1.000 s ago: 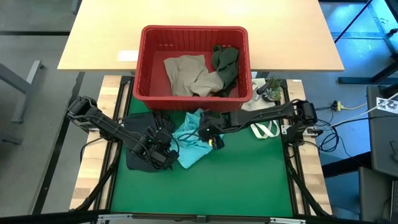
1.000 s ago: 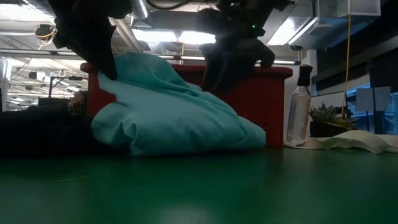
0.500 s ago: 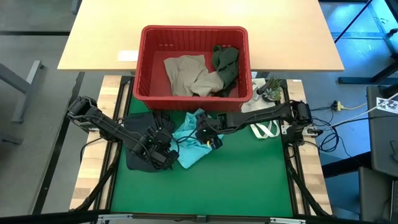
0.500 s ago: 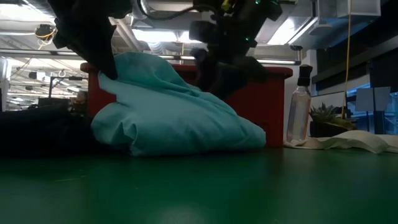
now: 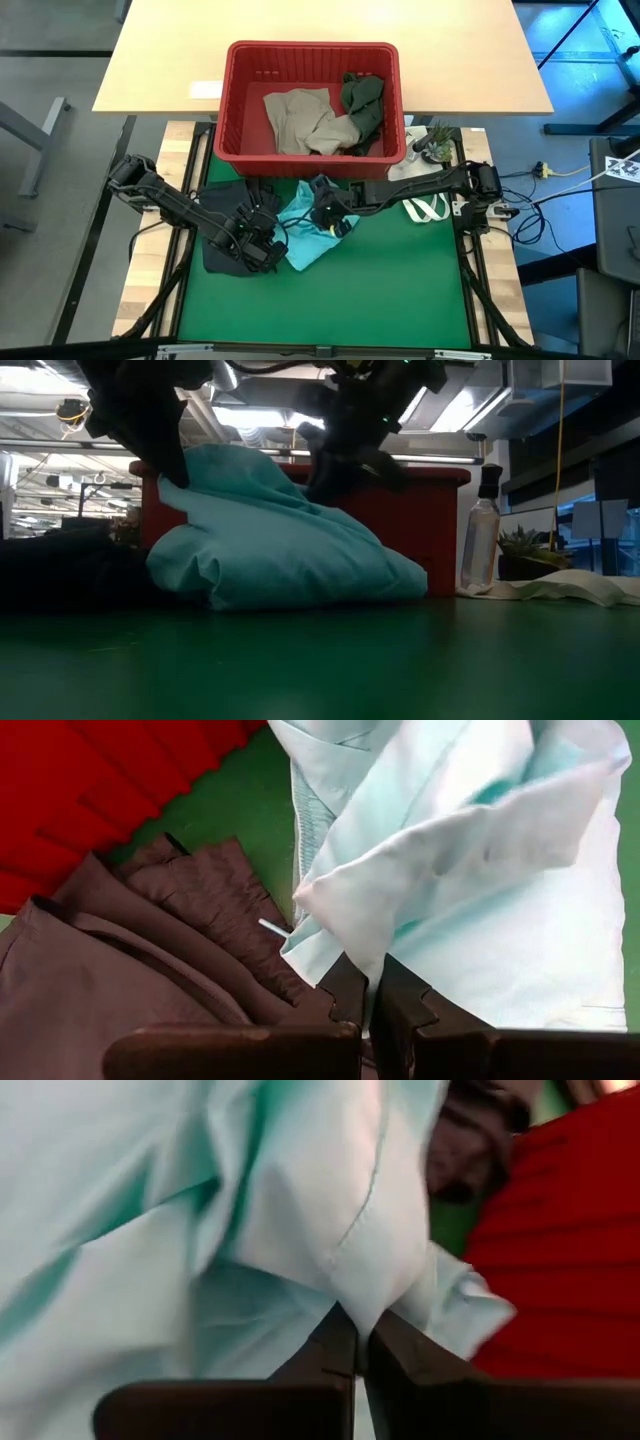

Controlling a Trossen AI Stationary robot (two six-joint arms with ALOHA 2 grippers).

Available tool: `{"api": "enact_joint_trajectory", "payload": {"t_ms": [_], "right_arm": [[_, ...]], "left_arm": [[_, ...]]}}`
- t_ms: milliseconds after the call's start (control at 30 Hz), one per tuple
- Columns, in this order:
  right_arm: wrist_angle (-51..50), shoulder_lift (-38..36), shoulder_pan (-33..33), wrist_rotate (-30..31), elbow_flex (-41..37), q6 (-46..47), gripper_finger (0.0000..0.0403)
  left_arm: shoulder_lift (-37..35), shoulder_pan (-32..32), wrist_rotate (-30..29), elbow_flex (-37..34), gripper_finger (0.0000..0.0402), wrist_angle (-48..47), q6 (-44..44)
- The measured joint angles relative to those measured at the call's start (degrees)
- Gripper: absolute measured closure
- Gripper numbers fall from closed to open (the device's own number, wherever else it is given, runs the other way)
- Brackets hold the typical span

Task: Fold Laundry from Bin
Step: Fold the blue shorts from the red laundry bin

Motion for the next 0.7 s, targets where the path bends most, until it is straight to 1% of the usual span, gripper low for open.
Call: {"api": "enact_joint_trajectory", "payload": {"t_ms": [67,133,267,367,433,533,600,700], "right_arm": [[2.4,0.0,0.0,0.8,0.0,-2.1,0.0389],[5.4,0.0,0.0,0.8,0.0,-4.1,0.0397],[13.5,0.0,-0.8,0.8,0.0,-4.4,0.0394],[18.0,0.4,-2.0,0.5,0.0,-4.4,0.0399],[19.3,0.6,-3.1,-1.3,0.0,-4.4,0.0399],[22.1,1.6,-4.6,-7.0,0.1,-4.4,0.0393],[21.3,1.9,-5.4,-9.7,0.0,-4.5,0.0391],[22.0,2.8,-5.8,-10.8,0.1,-4.4,0.0389]], "left_arm": [[0.0,0.0,0.0,0.0,0.0401,0.0,0.0],[0.0,0.0,0.0,0.0,0.0401,0.0,0.0],[0.0,0.0,0.0,0.0,0.0401,0.0,0.0],[0.0,0.0,0.0,0.0,0.0401,0.1,0.0],[0.0,0.0,0.0,0.0,0.0401,0.1,0.0],[0.0,0.0,0.0,0.0,0.0401,0.2,0.0],[0.0,0.0,0.0,0.0,0.0401,0.2,0.0],[0.0,0.0,0.0,0.0,0.0401,0.3,0.0]]}}
